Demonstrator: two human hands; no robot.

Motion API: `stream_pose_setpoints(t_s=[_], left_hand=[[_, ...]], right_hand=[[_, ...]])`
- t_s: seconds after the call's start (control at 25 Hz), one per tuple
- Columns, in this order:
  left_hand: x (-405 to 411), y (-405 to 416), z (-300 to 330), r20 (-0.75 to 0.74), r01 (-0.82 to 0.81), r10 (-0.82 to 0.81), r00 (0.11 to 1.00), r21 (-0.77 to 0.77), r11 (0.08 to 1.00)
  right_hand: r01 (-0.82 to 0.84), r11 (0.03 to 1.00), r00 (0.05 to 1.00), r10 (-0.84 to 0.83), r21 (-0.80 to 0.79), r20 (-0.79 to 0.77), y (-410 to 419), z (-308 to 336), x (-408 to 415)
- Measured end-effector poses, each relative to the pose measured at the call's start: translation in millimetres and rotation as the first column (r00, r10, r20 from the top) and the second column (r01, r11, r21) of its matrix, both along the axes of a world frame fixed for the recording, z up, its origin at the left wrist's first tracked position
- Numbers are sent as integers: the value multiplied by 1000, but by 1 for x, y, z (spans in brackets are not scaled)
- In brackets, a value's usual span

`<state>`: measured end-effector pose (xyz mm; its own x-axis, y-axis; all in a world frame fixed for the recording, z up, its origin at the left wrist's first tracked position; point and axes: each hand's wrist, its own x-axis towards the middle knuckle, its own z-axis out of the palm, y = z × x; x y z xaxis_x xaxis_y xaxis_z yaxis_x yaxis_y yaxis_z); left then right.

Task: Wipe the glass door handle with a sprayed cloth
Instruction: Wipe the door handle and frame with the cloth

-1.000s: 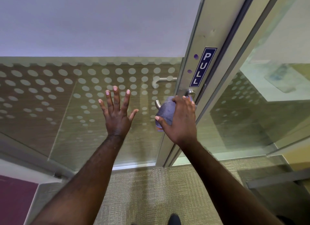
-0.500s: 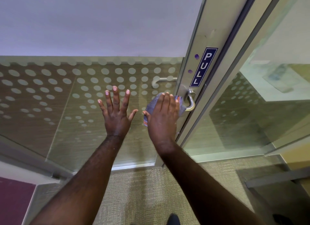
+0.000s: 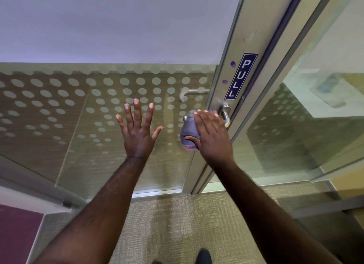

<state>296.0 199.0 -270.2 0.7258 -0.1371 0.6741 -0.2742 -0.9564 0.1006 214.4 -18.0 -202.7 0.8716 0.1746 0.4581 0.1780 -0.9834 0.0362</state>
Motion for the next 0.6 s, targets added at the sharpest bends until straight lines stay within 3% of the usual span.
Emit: stream_pose_setpoints(t_s=[0.16,0.36,0.6], left_hand=[[1,0,0,-2,6,-6,1000,-11,1000],[1,-1,-1,-1,9,-9,1000,-9,1000],[0,0,0,1,7,-7,1000,-5,1000]], right_hand=[[-58,998,998,59,-17,32,-43,-3,1],[-144,986,988,148,81,-49,-81,-3,1],[41,994,997,-34,98,-69,-13,-6,-8]])
